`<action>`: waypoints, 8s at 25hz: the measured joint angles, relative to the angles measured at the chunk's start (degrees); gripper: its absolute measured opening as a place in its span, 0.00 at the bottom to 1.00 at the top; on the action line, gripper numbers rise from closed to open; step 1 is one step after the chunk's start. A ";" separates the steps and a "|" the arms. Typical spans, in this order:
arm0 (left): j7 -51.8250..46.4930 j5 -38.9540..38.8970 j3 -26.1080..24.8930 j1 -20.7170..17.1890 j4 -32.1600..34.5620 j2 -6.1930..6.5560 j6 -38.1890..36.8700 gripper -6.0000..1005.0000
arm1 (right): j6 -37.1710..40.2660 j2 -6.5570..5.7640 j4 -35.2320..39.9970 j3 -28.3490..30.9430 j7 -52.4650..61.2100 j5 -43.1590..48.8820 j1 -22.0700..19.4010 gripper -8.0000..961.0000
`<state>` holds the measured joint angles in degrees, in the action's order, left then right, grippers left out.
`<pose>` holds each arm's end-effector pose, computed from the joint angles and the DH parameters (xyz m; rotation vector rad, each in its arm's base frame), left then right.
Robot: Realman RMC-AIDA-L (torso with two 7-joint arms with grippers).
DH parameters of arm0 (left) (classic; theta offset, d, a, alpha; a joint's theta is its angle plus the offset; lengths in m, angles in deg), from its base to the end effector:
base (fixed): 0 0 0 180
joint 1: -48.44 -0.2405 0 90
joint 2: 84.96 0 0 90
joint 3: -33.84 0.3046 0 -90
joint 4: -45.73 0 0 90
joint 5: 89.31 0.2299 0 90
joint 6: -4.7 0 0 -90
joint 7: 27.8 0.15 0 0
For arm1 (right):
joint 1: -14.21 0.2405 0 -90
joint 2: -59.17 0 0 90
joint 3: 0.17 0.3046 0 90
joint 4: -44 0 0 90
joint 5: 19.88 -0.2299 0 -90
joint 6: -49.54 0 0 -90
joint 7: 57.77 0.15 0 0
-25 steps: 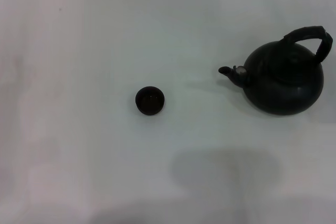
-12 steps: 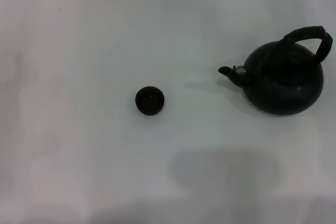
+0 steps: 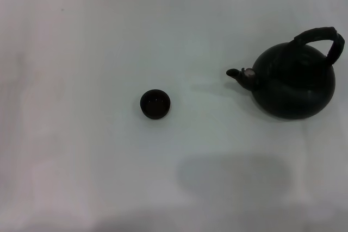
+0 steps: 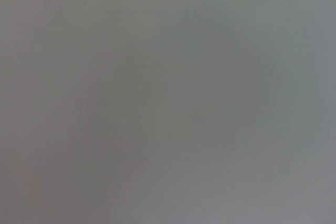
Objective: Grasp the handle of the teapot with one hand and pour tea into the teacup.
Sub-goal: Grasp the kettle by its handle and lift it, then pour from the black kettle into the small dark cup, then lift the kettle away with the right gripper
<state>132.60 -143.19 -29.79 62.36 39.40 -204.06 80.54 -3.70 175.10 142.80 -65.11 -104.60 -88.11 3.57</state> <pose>-0.4634 0.2744 0.0156 -1.0813 -0.7387 -0.7630 0.3429 0.2811 0.1414 -1.8113 0.9840 0.3819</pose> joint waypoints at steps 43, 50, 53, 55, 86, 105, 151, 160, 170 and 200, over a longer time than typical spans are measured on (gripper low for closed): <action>0.00 -1.32 0.01 1.64 0.00 0.08 -0.61 0.89 | 8.31 -0.49 -8.59 -21.42 7.22 -0.99 -3.96 0.82; 0.00 -1.35 0.00 1.44 -0.11 -0.01 -0.61 0.89 | 8.45 -0.48 -15.23 -19.45 1.91 -6.93 0.28 0.82; 0.00 -1.39 0.01 1.42 -0.09 0.00 -0.61 0.89 | 8.45 -0.43 -17.68 -18.46 -0.63 -9.91 1.57 0.82; 0.00 -1.40 0.00 1.45 -0.09 0.00 -0.61 0.89 | 8.44 -0.41 -18.75 -18.01 -1.68 -10.97 2.12 0.81; 0.00 -1.67 0.00 1.73 0.00 0.09 -0.60 0.89 | 6.87 -0.60 -22.13 -14.98 -2.40 -11.81 5.78 0.25; 0.00 -1.65 0.23 1.48 0.00 0.09 -0.60 0.89 | 7.75 -0.43 -17.52 -22.73 1.42 -3.78 17.61 0.24; 0.00 -1.36 0.44 1.64 0.00 0.09 -0.60 0.89 | 22.04 -0.18 -9.75 -45.77 28.95 38.66 23.30 0.21; 0.00 -1.20 0.44 1.65 0.00 0.09 -0.60 0.89 | 22.24 -0.18 -9.99 -47.17 32.16 44.71 23.35 0.20; 0.00 -1.12 0.44 1.72 -0.36 0.09 -0.61 0.89 | 22.40 -0.09 -9.97 -49.77 35.45 50.53 24.45 0.20; 0.00 -1.50 0.45 1.73 -0.31 0.09 -0.61 0.89 | 23.57 -0.09 -8.71 -55.39 43.11 66.61 24.16 0.17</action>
<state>132.60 -144.68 -29.35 64.09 39.09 -203.97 79.94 19.87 175.01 134.10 -120.50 -61.50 -21.50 27.73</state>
